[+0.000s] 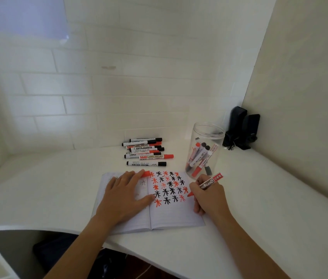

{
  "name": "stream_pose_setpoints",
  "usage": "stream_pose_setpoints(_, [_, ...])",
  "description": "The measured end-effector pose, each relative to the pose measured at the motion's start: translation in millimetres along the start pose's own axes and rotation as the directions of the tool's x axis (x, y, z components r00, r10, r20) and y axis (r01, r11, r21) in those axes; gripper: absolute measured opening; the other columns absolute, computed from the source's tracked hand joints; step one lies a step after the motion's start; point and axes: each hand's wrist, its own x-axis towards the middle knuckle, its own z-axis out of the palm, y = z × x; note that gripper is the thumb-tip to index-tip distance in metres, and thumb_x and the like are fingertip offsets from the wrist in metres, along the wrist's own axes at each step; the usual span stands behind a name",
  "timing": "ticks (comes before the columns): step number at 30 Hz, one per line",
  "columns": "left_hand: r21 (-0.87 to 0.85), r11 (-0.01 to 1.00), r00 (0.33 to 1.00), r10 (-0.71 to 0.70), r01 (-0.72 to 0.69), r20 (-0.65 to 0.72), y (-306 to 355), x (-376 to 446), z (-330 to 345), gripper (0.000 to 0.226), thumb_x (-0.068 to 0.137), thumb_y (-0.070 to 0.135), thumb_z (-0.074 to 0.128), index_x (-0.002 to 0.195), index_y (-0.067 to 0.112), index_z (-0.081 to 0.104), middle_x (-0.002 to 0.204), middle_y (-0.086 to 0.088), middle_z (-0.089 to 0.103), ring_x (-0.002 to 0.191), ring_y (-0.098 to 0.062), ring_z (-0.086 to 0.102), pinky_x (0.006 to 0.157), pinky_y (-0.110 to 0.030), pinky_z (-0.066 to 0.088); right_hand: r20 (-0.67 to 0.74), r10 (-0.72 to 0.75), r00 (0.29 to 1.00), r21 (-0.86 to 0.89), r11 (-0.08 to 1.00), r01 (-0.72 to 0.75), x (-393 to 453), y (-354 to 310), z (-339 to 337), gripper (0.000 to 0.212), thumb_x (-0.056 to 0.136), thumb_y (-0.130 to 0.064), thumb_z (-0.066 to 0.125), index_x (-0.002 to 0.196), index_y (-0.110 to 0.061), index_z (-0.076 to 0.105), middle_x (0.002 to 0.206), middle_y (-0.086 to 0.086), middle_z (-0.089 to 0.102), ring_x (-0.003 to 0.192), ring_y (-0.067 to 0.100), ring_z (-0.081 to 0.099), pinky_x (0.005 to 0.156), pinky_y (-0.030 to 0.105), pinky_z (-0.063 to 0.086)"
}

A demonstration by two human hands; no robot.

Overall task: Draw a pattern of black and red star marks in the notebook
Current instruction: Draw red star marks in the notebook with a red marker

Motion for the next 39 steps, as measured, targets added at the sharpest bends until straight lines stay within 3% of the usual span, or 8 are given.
stream_pose_setpoints(6, [-0.003, 1.0, 1.0, 0.008, -0.008, -0.001, -1.5, 2.9, 0.9, 0.099, 0.072, 0.093, 0.027, 0.156, 0.043, 0.016, 0.161, 0.008, 0.029, 0.149, -0.015, 0.025, 0.124, -0.045, 0.014, 0.011, -0.015, 1.0, 0.025, 1.0, 0.015, 2.6, -2.5, -3.5, 0.01, 0.095, -0.012, 0.064, 0.088, -0.007, 0.058, 0.068, 0.014, 0.07, 0.042, 0.029, 0.066, 0.039, 0.028, 0.051])
stream_pose_setpoints(9, [-0.017, 1.0, 1.0, -0.001, 0.001, 0.008, -0.3, 1.8, -0.3, 0.099, 0.071, 0.093, 0.028, 0.156, 0.043, 0.016, 0.161, 0.007, 0.028, 0.149, -0.016, 0.025, 0.124, -0.045, 0.012, 0.011, 0.023, 1.0, -0.007, 1.0, -0.023, 0.7, -5.1, -4.7, 0.016, 0.091, -0.01, 0.063, 0.082, -0.001, 0.053, 0.064, 0.019, 0.069, 0.04, 0.027, 0.064, 0.038, 0.028, 0.05])
stream_pose_setpoints(13, [-0.02, 1.0, 1.0, -0.008, 0.008, 0.005, 1.0, 0.8, -1.6, 0.098, 0.072, 0.092, 0.032, 0.155, 0.044, 0.015, 0.161, 0.007, 0.028, 0.149, -0.016, 0.024, 0.124, -0.044, 0.012, -0.02, 0.017, 1.0, -0.068, 0.998, -0.018, -1.9, -6.6, -3.2, 0.021, 0.087, -0.012, 0.063, 0.072, -0.011, 0.049, 0.056, 0.015, 0.066, 0.037, 0.023, 0.06, 0.037, 0.025, 0.042])
stream_pose_setpoints(19, [-0.017, 1.0, 1.0, -0.007, 0.007, -0.011, 1.0, 0.7, -0.3, 0.097, 0.071, 0.091, 0.032, 0.155, 0.044, 0.017, 0.16, 0.009, 0.028, 0.147, -0.014, 0.025, 0.124, -0.043, 0.013, -0.021, -0.019, 1.0, -0.086, 0.996, 0.017, 2.0, -2.2, -2.3, 0.025, 0.088, -0.011, 0.066, 0.072, -0.01, 0.048, 0.057, 0.005, 0.068, 0.039, 0.025, 0.06, 0.047, 0.032, 0.054])
stream_pose_setpoints(29, [-0.034, 0.999, 1.0, -0.01, 0.01, -0.017, -0.8, 1.7, 1.9, 0.097, 0.071, 0.092, 0.032, 0.154, 0.044, 0.019, 0.161, 0.006, 0.03, 0.148, -0.016, 0.025, 0.124, -0.045, 0.011, -0.025, 0.035, 0.999, -0.077, 0.996, -0.037, 0.5, -2.0, -4.2, 0.019, 0.087, -0.01, 0.065, 0.074, -0.008, 0.052, 0.058, 0.019, 0.068, 0.036, 0.018, 0.056, 0.037, 0.023, 0.044])
stream_pose_setpoints(39, [-0.028, 0.999, 1.0, -0.016, 0.016, -0.001, 0.5, 1.9, 0.4, 0.1, 0.068, 0.093, 0.031, 0.155, 0.044, 0.019, 0.161, 0.008, 0.029, 0.149, -0.015, 0.024, 0.124, -0.045, 0.012, -0.001, 0.001, 1.0, -0.09, 0.996, -0.001, 4.4, 1.4, -2.1, 0.023, 0.092, -0.013, 0.064, 0.074, -0.009, 0.051, 0.055, 0.011, 0.065, 0.036, 0.014, 0.056, 0.039, 0.02, 0.043])
